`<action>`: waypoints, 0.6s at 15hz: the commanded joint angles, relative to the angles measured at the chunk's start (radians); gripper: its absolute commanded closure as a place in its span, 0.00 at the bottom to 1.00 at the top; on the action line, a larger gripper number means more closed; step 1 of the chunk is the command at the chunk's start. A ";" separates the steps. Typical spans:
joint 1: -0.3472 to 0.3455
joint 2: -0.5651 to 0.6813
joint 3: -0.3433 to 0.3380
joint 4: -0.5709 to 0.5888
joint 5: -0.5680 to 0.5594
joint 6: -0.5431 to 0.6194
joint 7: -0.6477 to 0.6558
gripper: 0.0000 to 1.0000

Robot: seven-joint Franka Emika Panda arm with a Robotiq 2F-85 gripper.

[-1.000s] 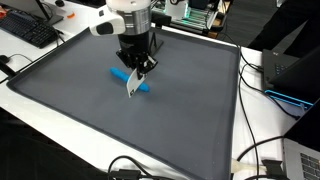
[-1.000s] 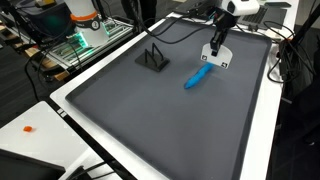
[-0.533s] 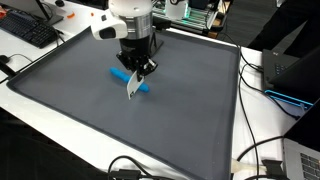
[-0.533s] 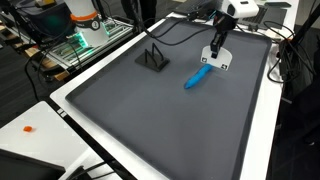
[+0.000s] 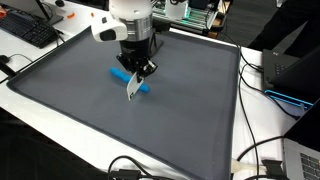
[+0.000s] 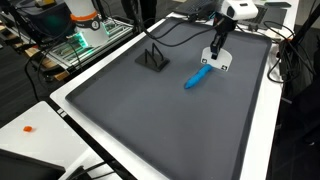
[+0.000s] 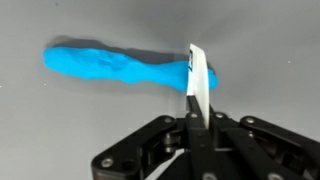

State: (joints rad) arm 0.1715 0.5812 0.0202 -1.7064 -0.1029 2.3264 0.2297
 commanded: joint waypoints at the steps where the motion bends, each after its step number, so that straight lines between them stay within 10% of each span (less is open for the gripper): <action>1: 0.009 0.016 -0.011 -0.020 -0.014 0.036 0.000 0.99; 9: 0.007 0.028 -0.008 -0.026 -0.005 0.030 0.000 0.99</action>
State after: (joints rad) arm 0.1719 0.5899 0.0202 -1.7094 -0.1029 2.3311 0.2297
